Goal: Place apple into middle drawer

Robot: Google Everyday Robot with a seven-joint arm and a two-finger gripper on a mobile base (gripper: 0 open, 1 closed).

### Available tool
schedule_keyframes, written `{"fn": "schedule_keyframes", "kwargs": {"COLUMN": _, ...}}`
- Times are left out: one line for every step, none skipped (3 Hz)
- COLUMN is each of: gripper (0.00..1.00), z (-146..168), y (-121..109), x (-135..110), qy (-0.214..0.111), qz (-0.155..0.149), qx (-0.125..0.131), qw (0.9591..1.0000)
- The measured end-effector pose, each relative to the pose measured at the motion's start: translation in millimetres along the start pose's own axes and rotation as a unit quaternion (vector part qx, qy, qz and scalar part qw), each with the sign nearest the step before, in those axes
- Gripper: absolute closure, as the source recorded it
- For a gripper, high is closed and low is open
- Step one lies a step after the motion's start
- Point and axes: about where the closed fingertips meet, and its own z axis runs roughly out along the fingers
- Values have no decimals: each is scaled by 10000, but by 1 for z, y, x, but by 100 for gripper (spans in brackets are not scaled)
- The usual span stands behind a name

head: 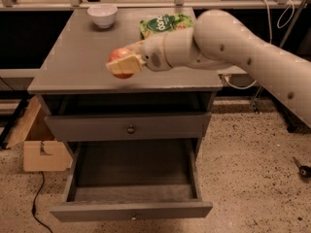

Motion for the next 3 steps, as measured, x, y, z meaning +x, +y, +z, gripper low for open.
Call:
{"fn": "schedule_keyframes", "kwargs": {"gripper": 100, "z": -26, "y": 22, "x": 44, "qy": -241, "qz": 228, "qx": -69, "qw": 9994}}
{"fn": "schedule_keyframes", "kwargs": {"gripper": 100, "z": -57, "y": 14, "x": 58, "qy": -298, "qz": 239, "qx": 165, "qw": 9991}}
{"fn": "schedule_keyframes", "kwargs": {"gripper": 100, "z": -57, "y": 14, "x": 58, "qy": -296, "qz": 243, "qx": 167, "qw": 9991}}
